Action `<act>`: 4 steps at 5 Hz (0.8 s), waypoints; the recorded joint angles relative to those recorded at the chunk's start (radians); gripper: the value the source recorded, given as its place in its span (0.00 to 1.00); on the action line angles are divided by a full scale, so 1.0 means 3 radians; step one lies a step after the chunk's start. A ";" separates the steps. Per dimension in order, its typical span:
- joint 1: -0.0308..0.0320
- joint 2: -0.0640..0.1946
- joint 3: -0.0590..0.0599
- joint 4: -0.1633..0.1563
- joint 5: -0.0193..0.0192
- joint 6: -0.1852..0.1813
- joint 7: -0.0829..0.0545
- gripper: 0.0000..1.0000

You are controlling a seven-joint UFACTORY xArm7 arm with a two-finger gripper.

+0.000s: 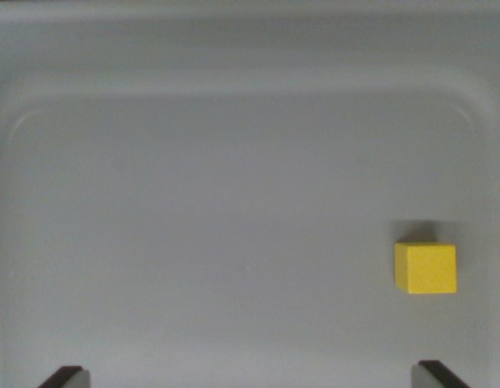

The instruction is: Pick yellow cube

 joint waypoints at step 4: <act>-0.0022 0.0045 -0.0013 -0.0045 0.0017 -0.0080 -0.0051 0.00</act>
